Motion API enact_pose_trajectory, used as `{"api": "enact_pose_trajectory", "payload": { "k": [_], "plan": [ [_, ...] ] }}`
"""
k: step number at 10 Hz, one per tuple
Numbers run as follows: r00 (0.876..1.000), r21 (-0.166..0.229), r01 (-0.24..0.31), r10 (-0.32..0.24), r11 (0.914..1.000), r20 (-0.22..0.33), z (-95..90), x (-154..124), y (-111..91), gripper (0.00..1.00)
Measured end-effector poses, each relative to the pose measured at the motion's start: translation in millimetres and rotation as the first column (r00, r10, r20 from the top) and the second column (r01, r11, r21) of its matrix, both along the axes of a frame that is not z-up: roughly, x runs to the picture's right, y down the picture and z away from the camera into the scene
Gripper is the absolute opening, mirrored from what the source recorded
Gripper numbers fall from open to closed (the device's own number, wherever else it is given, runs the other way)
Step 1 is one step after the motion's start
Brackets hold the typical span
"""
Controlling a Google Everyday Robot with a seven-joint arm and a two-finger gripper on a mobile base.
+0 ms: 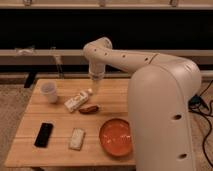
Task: Place the white sponge in the ceramic bowl
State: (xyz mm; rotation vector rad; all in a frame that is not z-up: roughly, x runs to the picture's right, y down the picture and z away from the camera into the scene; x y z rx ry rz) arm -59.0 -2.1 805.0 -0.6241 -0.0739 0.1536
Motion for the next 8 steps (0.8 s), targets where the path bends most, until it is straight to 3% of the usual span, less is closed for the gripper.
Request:
{"api": "enact_pose_trajectory", "payload": {
  "k": [3, 5, 7, 8],
  "plan": [
    [1.000, -0.026, -0.005, 0.006, 0.9996, 0.026, -40.9, -30.2, 49.7, 0.68],
    [1.000, -0.051, 0.010, -0.008, 0.9987, 0.030, -68.1, -54.8, 93.8, 0.68],
    [1.000, -0.067, 0.029, -0.028, 0.9973, 0.013, -84.2, -72.2, 133.3, 0.68],
    [0.999, -0.077, 0.040, -0.041, 0.9963, -0.013, -92.6, -82.5, 163.0, 0.68]
  ]
}}
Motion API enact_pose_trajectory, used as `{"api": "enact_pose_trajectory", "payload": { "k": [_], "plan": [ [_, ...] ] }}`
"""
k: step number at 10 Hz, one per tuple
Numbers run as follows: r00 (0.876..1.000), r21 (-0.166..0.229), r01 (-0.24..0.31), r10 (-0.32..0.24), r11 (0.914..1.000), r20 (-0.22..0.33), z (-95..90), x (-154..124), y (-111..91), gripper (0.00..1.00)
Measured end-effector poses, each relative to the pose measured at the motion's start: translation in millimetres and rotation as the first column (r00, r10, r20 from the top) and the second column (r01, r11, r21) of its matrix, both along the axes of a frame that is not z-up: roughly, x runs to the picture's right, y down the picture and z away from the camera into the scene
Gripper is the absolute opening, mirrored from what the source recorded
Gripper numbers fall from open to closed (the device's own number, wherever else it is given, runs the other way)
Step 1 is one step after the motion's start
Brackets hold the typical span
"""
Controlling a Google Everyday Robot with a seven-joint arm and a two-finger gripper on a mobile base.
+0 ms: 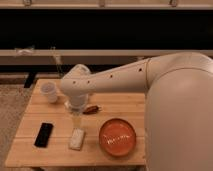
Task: Place the white sponge in the ceramic bowl
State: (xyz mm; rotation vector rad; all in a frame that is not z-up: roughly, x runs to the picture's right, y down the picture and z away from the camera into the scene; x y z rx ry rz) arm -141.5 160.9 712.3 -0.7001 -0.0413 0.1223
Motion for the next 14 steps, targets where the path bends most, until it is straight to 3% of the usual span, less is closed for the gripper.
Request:
{"api": "enact_pose_trajectory", "payload": {
  "k": [4, 6, 7, 14],
  "plan": [
    [0.992, -0.027, 0.019, -0.022, 0.9995, -0.123, 0.4, -21.5, 83.1, 0.68],
    [0.983, -0.044, 0.020, -0.027, 0.9988, -0.183, 3.3, -26.3, 104.1, 0.68],
    [0.975, -0.053, 0.019, -0.030, 0.9984, -0.222, 4.8, -25.3, 109.3, 0.68],
    [0.973, -0.057, 0.016, -0.028, 0.9983, -0.228, 5.4, -23.4, 109.5, 0.68]
  ]
}}
